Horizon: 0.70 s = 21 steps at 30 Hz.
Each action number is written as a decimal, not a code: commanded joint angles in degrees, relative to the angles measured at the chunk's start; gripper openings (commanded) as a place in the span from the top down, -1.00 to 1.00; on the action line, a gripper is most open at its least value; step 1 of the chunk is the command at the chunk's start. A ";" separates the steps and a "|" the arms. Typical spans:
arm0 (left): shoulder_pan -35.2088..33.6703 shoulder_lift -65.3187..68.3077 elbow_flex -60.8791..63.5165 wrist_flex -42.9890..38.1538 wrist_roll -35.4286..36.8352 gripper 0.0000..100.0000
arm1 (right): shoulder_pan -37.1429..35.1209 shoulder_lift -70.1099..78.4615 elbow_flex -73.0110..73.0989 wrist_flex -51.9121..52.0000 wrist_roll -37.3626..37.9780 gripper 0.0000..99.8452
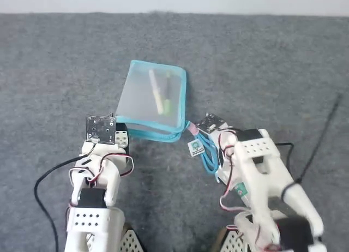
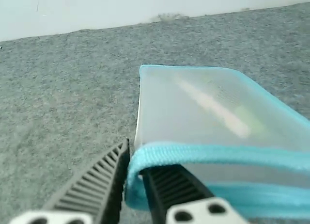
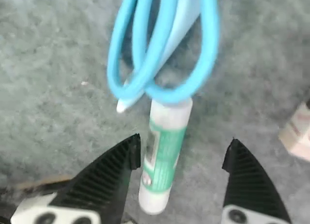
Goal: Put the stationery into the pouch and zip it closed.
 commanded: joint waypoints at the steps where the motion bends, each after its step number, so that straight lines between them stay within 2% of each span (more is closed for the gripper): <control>1: 0.09 -0.79 -2.33 -2.11 0.18 0.98 | -0.22 4.00 -0.62 -4.44 0.70 0.55; 5: 0.09 -0.79 -2.33 -2.11 0.18 0.98 | 0.40 5.93 -0.62 -7.52 0.88 0.84; 8: 0.09 -0.79 -2.33 -2.11 0.18 0.98 | 3.47 5.93 -3.08 -7.78 1.14 0.96; 14: 0.09 -0.79 -2.33 -2.11 0.18 0.98 | 14.37 5.93 -19.16 -2.59 0.70 0.97; 21: 0.09 -0.79 -2.33 -2.11 0.18 0.98 | 19.21 6.55 -34.99 3.12 0.88 0.97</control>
